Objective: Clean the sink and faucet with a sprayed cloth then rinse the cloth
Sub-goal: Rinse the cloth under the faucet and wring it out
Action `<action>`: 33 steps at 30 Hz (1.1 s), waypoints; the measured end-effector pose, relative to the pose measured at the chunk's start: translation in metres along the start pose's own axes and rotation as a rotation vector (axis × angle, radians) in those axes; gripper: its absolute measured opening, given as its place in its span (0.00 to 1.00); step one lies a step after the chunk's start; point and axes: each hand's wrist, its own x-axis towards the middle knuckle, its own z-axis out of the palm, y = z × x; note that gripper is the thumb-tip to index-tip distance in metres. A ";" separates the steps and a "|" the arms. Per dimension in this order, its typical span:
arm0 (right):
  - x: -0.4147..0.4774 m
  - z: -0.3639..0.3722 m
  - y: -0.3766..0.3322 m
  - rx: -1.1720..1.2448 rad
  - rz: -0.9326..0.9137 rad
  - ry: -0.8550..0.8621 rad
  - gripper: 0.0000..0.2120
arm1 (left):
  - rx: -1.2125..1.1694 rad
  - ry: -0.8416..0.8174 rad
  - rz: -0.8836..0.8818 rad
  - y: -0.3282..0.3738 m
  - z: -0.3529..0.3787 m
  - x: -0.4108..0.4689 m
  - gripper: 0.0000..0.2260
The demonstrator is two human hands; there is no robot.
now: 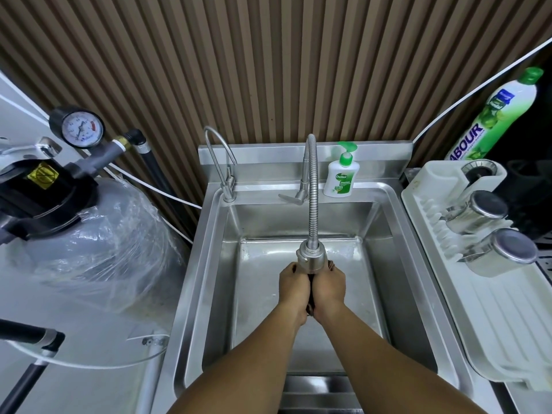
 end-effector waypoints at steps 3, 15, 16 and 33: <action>0.002 0.002 -0.004 -0.042 -0.026 -0.012 0.10 | 0.000 0.043 0.011 0.005 0.002 0.002 0.09; 0.011 0.003 -0.005 -0.152 0.000 -0.067 0.04 | 0.124 0.037 0.031 0.012 -0.001 0.002 0.05; 0.010 0.003 -0.007 -0.147 0.004 -0.083 0.03 | 0.123 0.030 0.021 0.013 -0.001 0.001 0.05; -0.006 -0.051 -0.005 0.301 0.256 -0.496 0.17 | -0.290 -0.281 -0.096 0.006 -0.054 -0.011 0.11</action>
